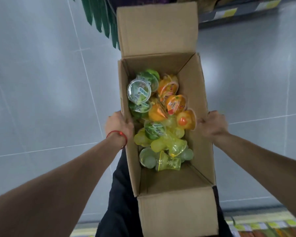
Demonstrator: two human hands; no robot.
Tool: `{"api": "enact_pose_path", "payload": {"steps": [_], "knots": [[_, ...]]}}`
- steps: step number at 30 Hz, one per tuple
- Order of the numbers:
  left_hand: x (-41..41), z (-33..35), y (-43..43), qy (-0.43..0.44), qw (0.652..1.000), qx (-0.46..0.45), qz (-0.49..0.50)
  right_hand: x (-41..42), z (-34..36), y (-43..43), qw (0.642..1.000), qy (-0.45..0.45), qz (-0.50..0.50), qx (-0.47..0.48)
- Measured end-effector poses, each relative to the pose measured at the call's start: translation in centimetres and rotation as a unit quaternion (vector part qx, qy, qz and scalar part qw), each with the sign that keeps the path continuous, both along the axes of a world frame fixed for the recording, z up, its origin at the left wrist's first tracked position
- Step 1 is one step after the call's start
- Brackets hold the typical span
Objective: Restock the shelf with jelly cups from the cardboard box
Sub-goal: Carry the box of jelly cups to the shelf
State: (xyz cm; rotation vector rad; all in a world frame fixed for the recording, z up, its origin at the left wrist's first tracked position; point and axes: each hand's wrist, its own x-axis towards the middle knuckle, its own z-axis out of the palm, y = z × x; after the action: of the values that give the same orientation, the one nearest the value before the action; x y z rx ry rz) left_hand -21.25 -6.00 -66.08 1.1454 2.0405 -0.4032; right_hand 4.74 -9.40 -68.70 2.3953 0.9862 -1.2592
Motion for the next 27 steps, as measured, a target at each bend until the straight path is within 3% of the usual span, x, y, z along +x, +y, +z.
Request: {"api": "enact_pose_path", "payload": {"steps": [12, 19, 27], "knots": [[-4.2, -18.0, 3.2, -0.013, 0.999, 0.021, 0.03, -4.5, -18.7, 4.2, 0.998, -0.027, -0.047, 0.027], [-4.3, -23.4, 7.2, -0.035, 0.999, 0.033, 0.018, -5.0, -22.5, 7.7, 0.994, -0.06, -0.096, -0.006], [-4.5, -24.0, 10.7, -0.049, 0.999, 0.013, -0.014, -5.4, -23.0, 9.7, 0.993, -0.068, -0.093, -0.018]]}}
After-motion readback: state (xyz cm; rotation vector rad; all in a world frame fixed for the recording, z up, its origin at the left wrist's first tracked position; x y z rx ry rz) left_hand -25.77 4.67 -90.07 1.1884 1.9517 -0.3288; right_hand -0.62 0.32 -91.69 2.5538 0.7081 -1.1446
